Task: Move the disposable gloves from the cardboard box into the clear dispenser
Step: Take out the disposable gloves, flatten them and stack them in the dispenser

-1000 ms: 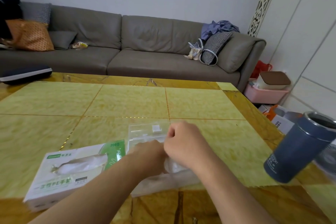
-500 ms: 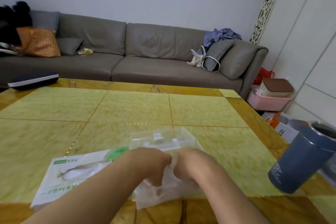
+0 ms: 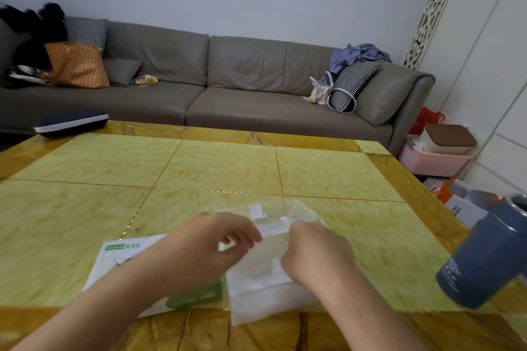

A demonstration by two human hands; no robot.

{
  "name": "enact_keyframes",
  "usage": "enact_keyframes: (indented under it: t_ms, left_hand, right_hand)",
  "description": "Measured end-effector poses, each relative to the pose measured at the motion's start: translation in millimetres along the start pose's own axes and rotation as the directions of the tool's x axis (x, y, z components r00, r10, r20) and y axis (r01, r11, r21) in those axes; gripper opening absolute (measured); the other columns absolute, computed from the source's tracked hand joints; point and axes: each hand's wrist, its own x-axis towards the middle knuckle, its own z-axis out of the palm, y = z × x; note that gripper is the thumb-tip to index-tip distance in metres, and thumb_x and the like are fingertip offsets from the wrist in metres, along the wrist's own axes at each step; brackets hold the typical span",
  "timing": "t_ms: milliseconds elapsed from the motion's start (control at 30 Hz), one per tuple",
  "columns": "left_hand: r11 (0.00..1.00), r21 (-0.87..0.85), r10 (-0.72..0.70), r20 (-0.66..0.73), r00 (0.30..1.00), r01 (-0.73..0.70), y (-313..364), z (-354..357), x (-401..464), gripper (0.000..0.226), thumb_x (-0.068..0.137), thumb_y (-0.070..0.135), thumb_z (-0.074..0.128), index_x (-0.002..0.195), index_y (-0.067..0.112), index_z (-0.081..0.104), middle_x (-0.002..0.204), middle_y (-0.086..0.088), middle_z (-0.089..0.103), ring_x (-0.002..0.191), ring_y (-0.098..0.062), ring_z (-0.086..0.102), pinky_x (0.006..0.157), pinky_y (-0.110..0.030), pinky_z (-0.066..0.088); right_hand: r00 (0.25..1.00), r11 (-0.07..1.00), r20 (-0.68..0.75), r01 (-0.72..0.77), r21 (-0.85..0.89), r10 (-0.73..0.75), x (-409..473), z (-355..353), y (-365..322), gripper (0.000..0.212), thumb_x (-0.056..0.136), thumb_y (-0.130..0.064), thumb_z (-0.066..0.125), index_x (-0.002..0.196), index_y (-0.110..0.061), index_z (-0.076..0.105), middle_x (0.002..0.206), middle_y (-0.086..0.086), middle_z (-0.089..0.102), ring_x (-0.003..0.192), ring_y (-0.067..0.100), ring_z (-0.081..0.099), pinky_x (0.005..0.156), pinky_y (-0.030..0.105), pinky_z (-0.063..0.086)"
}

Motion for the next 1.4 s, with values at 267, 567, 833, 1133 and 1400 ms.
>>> enact_keyframes:
  t_ms: [267, 567, 833, 1133, 1400]
  left_hand:
    - [0.889, -0.005, -0.420, -0.410, 0.810, 0.459, -92.8, -16.8, -59.6, 0.017, 0.095, 0.025, 0.066, 0.085, 0.038, 0.068, 0.081, 0.018, 0.070, 0.075, 0.000, 0.064, 0.066, -0.024, 0.054]
    - [0.869, 0.104, -0.436, -0.300, 0.849, 0.483, -82.7, -12.7, -52.1, 0.024, 0.080, 0.056, 0.079, 0.092, 0.037, 0.069, 0.083, 0.020, 0.066, 0.072, 0.001, 0.061, 0.063, -0.028, 0.056]
    - [0.825, 0.354, -0.350, -0.292, 0.890, 0.441, -71.9, -6.3, -44.2, 0.007, 0.095, 0.030, 0.066, 0.099, 0.032, 0.062, 0.090, 0.009, 0.066, 0.081, -0.015, 0.064, 0.062, -0.030, 0.047]
    - [0.936, -0.182, -0.352, -0.454, 0.819, 0.301, -85.8, -1.0, -43.4, 0.019, 0.091, 0.013, 0.072, 0.090, 0.032, 0.073, 0.080, 0.016, 0.071, 0.080, 0.002, 0.064, 0.068, -0.014, 0.051]
    - [0.959, -0.206, -0.277, -0.511, 0.814, 0.196, -78.4, -15.8, -49.7, 0.008, 0.094, 0.028, 0.072, 0.098, 0.035, 0.070, 0.088, 0.020, 0.068, 0.084, 0.006, 0.062, 0.071, -0.013, 0.048]
  right_hand:
    - [0.902, 0.939, -0.363, 0.306, 0.155, -0.234, -15.2, 5.8, -36.4, 0.047, 0.091, 0.001, 0.049, 0.129, -0.025, 0.059, 0.116, -0.009, 0.063, 0.108, 0.013, 0.061, 0.093, 0.031, 0.056]
    - [0.744, 0.751, -0.103, 0.653, -0.102, -0.661, -40.7, 41.0, -88.3, 0.036, 0.088, -0.012, 0.048, 0.118, -0.013, 0.069, 0.115, 0.002, 0.064, 0.112, 0.025, 0.047, 0.110, 0.037, 0.037]
    - [0.761, 0.771, -0.120, 0.627, -0.112, -0.637, -43.7, 48.8, -92.1, 0.040, 0.090, -0.011, 0.051, 0.126, -0.013, 0.068, 0.123, 0.003, 0.063, 0.118, 0.026, 0.047, 0.111, 0.033, 0.036]
    - [0.756, 0.770, -0.144, 0.631, -0.096, -0.638, -45.0, 51.5, -91.2, 0.042, 0.088, -0.011, 0.053, 0.126, -0.013, 0.069, 0.122, 0.002, 0.063, 0.118, 0.026, 0.049, 0.110, 0.035, 0.041]
    - [0.756, 0.770, -0.145, 0.633, -0.088, -0.638, -47.0, 48.4, -91.0, 0.044, 0.092, -0.012, 0.056, 0.135, -0.012, 0.066, 0.129, 0.003, 0.062, 0.124, 0.026, 0.048, 0.115, 0.036, 0.038]
